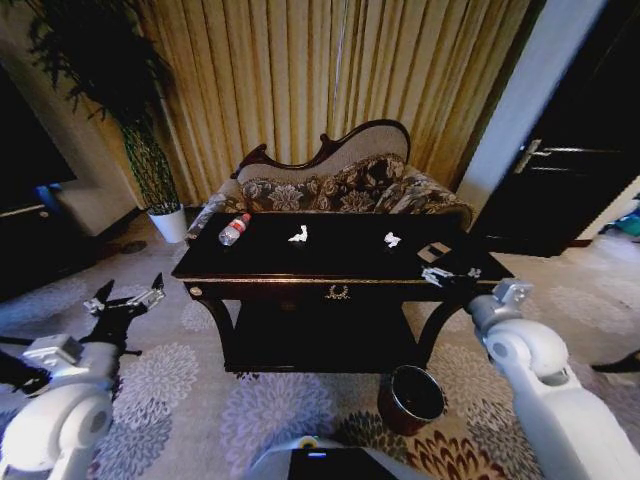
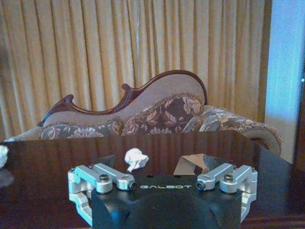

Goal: Move to the front of the table and place the trash on the table into the trash bin.

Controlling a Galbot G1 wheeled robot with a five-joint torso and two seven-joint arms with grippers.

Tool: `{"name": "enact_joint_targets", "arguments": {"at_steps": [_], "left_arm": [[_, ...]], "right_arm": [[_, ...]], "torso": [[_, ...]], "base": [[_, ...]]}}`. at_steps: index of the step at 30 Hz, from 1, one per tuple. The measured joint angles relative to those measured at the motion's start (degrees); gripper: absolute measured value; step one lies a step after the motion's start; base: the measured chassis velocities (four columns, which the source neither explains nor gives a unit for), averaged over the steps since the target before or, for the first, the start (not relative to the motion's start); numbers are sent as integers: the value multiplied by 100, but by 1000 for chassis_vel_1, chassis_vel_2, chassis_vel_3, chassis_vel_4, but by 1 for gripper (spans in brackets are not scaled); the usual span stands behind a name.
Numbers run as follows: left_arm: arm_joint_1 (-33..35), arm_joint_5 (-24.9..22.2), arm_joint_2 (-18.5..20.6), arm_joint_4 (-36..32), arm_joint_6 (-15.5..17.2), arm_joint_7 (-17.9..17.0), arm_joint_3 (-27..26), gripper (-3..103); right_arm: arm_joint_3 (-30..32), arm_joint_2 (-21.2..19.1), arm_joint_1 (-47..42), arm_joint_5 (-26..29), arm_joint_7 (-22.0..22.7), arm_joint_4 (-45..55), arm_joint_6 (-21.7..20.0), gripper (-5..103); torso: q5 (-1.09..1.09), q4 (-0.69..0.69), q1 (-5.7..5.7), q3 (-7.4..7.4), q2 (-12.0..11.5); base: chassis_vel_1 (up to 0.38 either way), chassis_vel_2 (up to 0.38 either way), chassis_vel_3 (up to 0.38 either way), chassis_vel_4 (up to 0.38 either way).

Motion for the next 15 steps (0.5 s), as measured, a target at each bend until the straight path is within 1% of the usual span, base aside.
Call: {"name": "enact_joint_targets", "arguments": {"at_steps": [6, 15], "left_arm": [[-15, -67, 102, 1, -27, 17, 21, 100], [13, -134, 213, 5, -26, 23, 4, 100]], "right_arm": [[-18, -5, 185, 88, 13, -170, -35, 100], [-205, 8, 699, 208, 15, -708, -212, 100]], "torso": [[0, -1, 0, 0, 0], [0, 0, 0, 0, 0]], "base": [[0, 0, 0, 0], [0, 0, 0, 0]]}}
